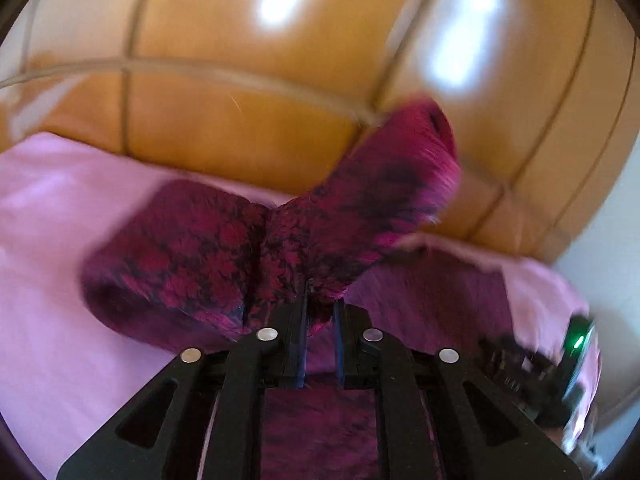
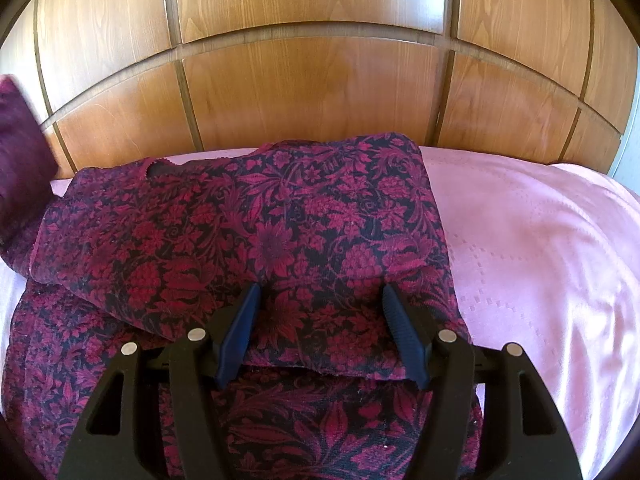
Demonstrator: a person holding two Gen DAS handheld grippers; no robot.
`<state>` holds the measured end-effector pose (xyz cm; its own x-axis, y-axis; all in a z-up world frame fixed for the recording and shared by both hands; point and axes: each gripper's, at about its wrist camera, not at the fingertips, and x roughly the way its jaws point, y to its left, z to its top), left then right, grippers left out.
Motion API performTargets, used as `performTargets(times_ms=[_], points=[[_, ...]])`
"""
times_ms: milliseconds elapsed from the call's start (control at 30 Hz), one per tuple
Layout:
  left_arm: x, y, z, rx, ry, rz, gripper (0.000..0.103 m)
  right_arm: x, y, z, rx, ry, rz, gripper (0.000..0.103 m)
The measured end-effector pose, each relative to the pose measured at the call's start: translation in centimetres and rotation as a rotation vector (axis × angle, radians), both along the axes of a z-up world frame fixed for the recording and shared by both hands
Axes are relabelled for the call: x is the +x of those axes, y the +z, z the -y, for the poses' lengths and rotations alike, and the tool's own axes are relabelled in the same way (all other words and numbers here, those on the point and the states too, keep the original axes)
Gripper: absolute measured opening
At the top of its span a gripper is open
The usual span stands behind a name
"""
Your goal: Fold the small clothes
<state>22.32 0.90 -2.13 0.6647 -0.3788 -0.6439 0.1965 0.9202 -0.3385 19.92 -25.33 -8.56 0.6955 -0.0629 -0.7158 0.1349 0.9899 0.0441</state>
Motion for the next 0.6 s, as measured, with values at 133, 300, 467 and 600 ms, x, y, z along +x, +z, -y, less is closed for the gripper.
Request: performTargets(times_ms=[133,300,467,600], points=[[-0.5,-2.2,3.1,0.074,-0.044,-0.049,0.030,0.0,0.8,0.4,0.038,0.008,-0.011,0.064],[-3.5,-1.3,1.2,0.008,-0.047,-0.022,0.076,-1.2,3.2,0.7,0.214,0.040,0.026,0.066],[-5.9,-0.4,-1.6,-0.049,-0.022,-0.022,0.076,-0.5,4.9,-2.7,0.439,0.196,0.025,0.067],[-6.3,-1.1,-2.7,-0.023,0.049,-0.040,0.076,1.9,4.2,-7.5,0.515,0.289,-0.045,0.058]])
